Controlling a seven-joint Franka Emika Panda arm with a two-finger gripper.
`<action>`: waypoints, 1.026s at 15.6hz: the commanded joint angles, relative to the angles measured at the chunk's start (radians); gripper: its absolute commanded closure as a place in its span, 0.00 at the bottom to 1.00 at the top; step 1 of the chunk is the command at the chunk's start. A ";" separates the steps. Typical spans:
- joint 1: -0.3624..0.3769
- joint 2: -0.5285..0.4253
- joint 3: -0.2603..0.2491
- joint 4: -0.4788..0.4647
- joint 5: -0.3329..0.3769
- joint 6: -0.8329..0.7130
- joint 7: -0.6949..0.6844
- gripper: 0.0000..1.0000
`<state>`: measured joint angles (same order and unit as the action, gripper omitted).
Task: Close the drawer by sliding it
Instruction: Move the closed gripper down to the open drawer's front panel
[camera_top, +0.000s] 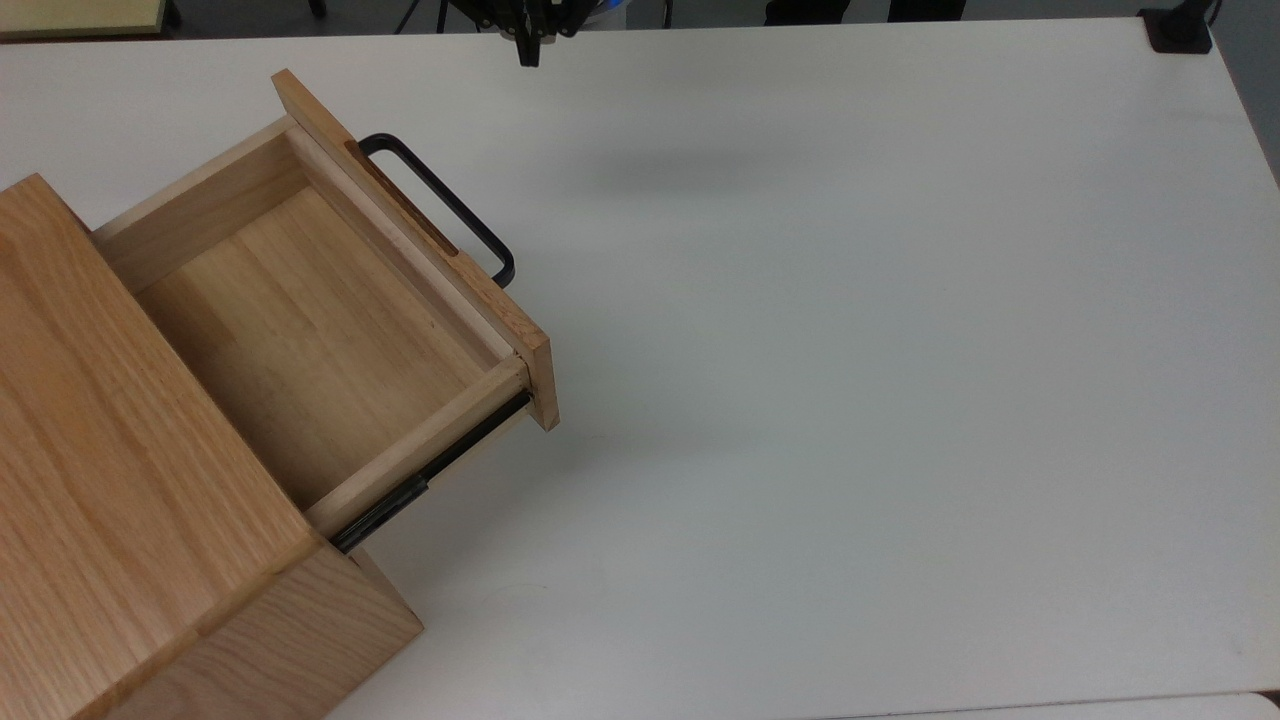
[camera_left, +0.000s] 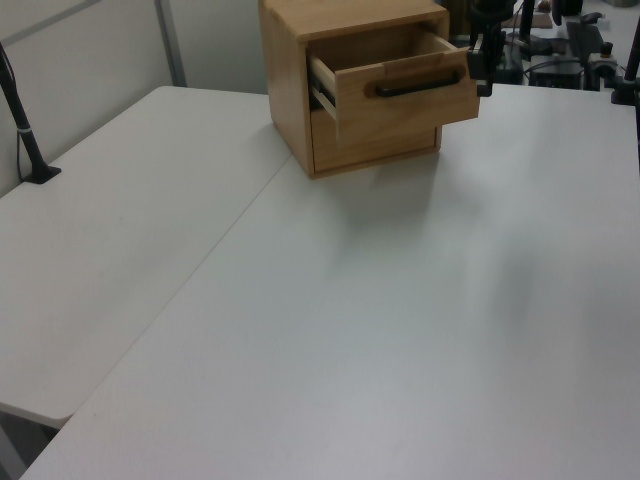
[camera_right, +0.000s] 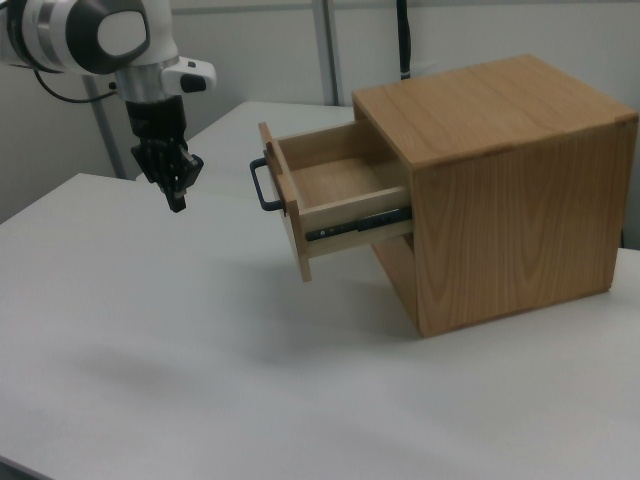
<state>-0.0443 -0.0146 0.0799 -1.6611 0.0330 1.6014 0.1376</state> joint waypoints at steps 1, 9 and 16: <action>0.003 0.016 0.008 -0.014 0.022 0.061 0.156 1.00; 0.047 0.120 0.006 -0.003 -0.024 0.251 0.583 1.00; 0.054 0.194 0.006 0.018 -0.182 0.376 0.884 1.00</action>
<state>-0.0019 0.1492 0.0871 -1.6600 -0.0716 1.9353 0.8957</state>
